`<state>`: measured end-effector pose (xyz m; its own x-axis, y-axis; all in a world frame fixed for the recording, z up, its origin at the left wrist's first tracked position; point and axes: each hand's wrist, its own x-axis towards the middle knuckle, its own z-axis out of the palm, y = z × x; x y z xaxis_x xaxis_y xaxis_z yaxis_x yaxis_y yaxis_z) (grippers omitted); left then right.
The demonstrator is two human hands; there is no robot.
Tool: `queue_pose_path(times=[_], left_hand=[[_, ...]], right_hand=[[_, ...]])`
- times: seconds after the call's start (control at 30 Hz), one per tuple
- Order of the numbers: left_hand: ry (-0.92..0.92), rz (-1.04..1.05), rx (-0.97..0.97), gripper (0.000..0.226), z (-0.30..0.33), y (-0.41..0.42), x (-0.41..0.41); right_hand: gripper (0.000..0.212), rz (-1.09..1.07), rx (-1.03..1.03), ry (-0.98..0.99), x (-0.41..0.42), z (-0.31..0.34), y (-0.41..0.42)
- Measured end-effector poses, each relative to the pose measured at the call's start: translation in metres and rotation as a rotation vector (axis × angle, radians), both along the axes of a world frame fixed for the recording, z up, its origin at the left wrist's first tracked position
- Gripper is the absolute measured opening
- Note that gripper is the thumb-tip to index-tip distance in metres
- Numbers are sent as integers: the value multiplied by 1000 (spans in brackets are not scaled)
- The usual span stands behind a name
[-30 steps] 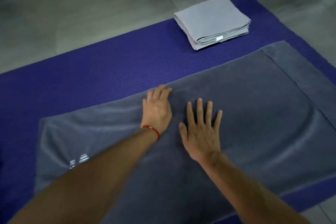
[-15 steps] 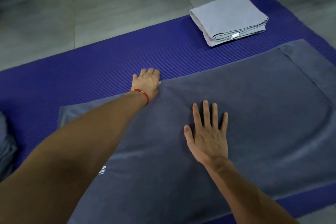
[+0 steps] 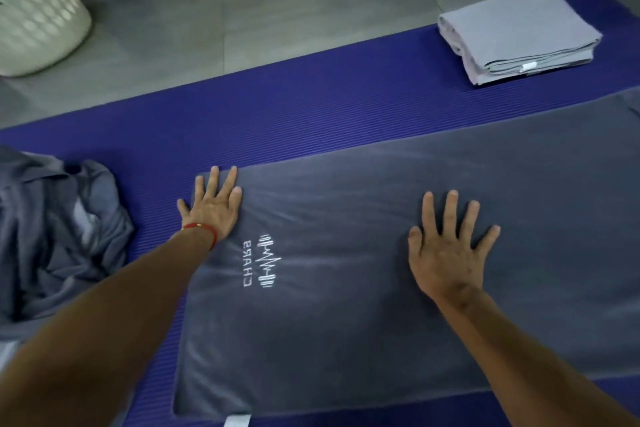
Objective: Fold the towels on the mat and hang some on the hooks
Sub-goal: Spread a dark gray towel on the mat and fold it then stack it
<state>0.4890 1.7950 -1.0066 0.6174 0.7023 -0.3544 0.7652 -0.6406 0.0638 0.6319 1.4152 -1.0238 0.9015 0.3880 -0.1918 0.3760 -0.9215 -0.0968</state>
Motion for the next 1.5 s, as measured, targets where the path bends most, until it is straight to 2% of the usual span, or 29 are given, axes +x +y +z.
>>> queue_pose_path(times=[0.07, 0.2, 0.3, 0.43, 0.53, 0.67, 0.8, 0.9, 1.0, 1.13, 1.23, 1.37, 1.43, 1.5], left_hand=[[-35, -42, -54, 55, 3, 17, -3], [-162, -183, -127, 57, 4, 38, -31], [-217, -275, -63, 56, -3, 20, -70], [-325, -367, -104, 50, 2, 4, -115], [-269, -311, -152, 55, 8, 14, -126], [-165, -153, -204, 54, 16, 24, -104], [-193, 1, -330, 55, 30, 29, -70], [-307, 147, -329, 61, 35, 33, -48], [-427, 277, -341, 53, 37, 38, -28], [-423, 299, -248, 40, 32, 46, -10], [-408, 275, -152, 15, 35, 50, -1], [-366, 287, -158, 21, 41, 55, 1], [-382, 274, -201, 17, 47, 55, 4], [-436, 259, -268, 18, 57, 47, 9]], right_hand=[[76, 89, 93, -34, -40, 3, 21], [77, 527, 253, 22, -156, 8, 68], [71, 713, 275, 142, -223, 10, 96], [62, 939, 274, 256, -274, 12, 108], [60, 1090, 292, 318, -294, 15, 108], [54, 1203, 183, 247, -300, 20, 107], [48, 1159, 268, 143, -297, 21, 98], [45, 1131, 358, 102, -294, 15, 91], [36, 955, 553, 124, -287, 19, 89], [22, 607, 813, 130, -262, 32, 82], [21, 483, 822, 88, -236, 27, 65], [18, 332, 844, 83, -201, 30, 40], [3, 243, 842, 96, -187, 35, 23], [26, 81, 812, 184, -172, 41, 2]])
